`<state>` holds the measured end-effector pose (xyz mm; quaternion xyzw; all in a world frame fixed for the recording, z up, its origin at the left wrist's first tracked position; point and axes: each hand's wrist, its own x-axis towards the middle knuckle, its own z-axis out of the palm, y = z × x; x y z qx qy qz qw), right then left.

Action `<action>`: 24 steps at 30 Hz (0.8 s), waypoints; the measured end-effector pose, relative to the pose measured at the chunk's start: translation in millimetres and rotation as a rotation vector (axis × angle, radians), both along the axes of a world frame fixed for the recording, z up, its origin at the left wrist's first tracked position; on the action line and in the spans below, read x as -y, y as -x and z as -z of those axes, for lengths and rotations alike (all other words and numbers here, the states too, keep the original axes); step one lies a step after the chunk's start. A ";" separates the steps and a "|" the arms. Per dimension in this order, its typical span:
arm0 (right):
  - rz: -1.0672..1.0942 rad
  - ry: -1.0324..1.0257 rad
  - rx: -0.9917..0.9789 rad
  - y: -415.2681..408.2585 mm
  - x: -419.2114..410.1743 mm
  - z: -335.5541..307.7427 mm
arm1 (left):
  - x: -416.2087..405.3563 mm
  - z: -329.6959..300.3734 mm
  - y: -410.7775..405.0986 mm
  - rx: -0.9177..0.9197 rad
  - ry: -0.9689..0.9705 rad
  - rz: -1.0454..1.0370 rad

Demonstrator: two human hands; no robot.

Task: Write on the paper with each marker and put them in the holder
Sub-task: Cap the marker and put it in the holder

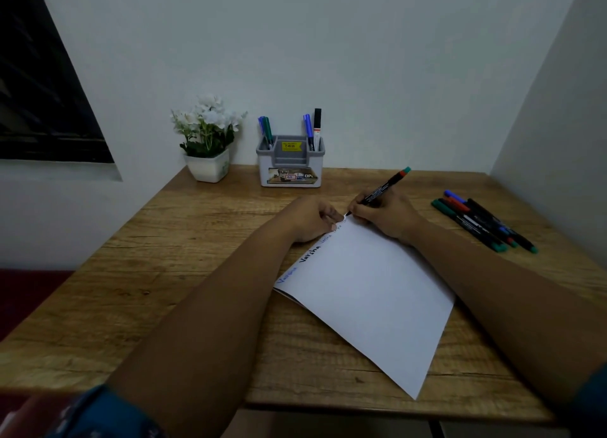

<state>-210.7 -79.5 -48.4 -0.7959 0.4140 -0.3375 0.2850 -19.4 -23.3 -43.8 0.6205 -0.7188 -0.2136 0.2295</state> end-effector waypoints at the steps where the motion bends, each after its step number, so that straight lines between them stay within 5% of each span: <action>1: -0.006 0.001 -0.007 -0.6 -0.1 0.0 | -0.1 -0.1 0.0 0.006 0.003 0.000; 24: 0.043 0.008 -0.030 0.2 -2.3 -2.2 | 1.9 0.7 -0.3 -0.034 -0.003 -0.003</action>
